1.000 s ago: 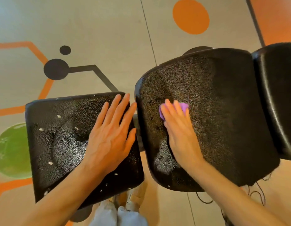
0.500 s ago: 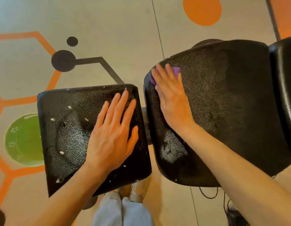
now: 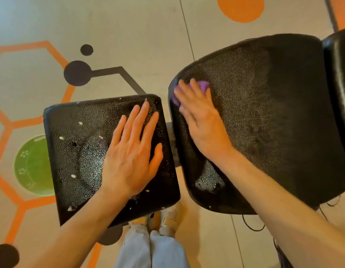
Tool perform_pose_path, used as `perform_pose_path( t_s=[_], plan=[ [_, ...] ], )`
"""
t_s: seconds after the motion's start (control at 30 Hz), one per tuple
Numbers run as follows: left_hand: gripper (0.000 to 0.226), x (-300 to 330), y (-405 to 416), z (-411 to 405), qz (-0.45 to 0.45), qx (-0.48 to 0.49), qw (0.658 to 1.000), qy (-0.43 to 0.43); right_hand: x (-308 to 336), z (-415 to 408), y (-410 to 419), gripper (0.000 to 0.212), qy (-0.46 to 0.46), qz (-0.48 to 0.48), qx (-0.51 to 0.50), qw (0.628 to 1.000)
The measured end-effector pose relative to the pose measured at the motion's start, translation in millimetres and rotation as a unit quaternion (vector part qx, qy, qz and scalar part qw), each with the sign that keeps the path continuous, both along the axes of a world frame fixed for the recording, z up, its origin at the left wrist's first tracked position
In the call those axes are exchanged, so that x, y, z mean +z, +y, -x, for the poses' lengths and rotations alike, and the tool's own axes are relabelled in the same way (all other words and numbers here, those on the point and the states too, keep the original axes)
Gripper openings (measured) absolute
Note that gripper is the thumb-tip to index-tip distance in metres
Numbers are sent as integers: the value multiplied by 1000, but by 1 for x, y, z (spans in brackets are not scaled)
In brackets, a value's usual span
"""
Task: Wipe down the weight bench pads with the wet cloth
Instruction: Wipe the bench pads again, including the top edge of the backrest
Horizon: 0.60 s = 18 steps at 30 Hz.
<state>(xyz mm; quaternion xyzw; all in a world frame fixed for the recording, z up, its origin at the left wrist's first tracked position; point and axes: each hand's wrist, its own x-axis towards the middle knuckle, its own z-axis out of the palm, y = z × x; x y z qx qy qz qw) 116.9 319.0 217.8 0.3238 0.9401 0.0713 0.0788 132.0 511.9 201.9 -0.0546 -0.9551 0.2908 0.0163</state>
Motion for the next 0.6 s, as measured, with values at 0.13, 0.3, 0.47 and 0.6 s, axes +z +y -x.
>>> perform_pose_path(
  t_s=[0.13,0.3,0.47,0.6],
  plan=[
    [65,0,0,-1,-2,5,1000,2,8,-142,-3,43,-52,-11,174,983],
    [66,0,0,-1,10,4,1000,1,1,-56,20,43,-10,-5,42,999],
    [65,-1,0,0,-1,0,1000,-1,-3,-125,-15,45,-17,-67,62,996],
    [64,-1,0,-1,-9,4,1000,0,1,-175,-5,54,-30,-74,133,988]
  ],
)
